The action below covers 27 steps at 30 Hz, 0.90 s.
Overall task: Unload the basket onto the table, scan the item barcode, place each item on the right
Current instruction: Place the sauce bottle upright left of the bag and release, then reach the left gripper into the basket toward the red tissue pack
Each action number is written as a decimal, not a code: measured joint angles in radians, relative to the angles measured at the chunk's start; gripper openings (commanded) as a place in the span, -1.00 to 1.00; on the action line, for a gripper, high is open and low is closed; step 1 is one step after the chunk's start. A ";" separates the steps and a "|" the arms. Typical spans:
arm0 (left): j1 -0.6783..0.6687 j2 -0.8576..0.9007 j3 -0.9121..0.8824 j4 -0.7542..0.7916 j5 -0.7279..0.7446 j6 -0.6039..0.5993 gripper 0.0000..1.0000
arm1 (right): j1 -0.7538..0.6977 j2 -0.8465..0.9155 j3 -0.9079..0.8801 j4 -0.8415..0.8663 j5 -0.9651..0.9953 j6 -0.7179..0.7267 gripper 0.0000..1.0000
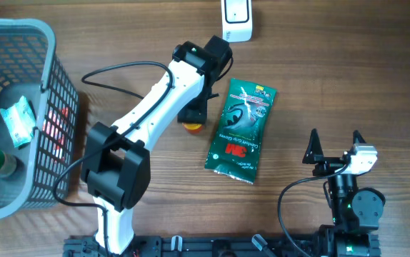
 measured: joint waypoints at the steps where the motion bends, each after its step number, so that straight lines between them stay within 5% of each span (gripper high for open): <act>1: 0.000 -0.001 -0.002 -0.002 0.018 0.000 1.00 | 0.000 0.000 0.000 0.000 0.000 0.000 0.99; 7: 0.000 -0.072 -0.021 -0.011 0.060 0.000 1.00 | 0.000 0.000 0.000 0.000 0.000 0.000 0.99; 15: 0.037 -0.523 -0.021 -0.045 -0.117 0.076 1.00 | 0.000 0.000 0.000 0.000 0.000 0.000 0.99; 21: 0.298 -0.735 -0.020 -0.074 -0.212 0.341 0.99 | 0.000 0.000 0.000 0.000 0.000 0.000 0.99; 27: 0.606 -0.790 -0.020 -0.182 -0.220 0.458 0.99 | 0.000 0.000 0.000 0.000 0.000 0.000 1.00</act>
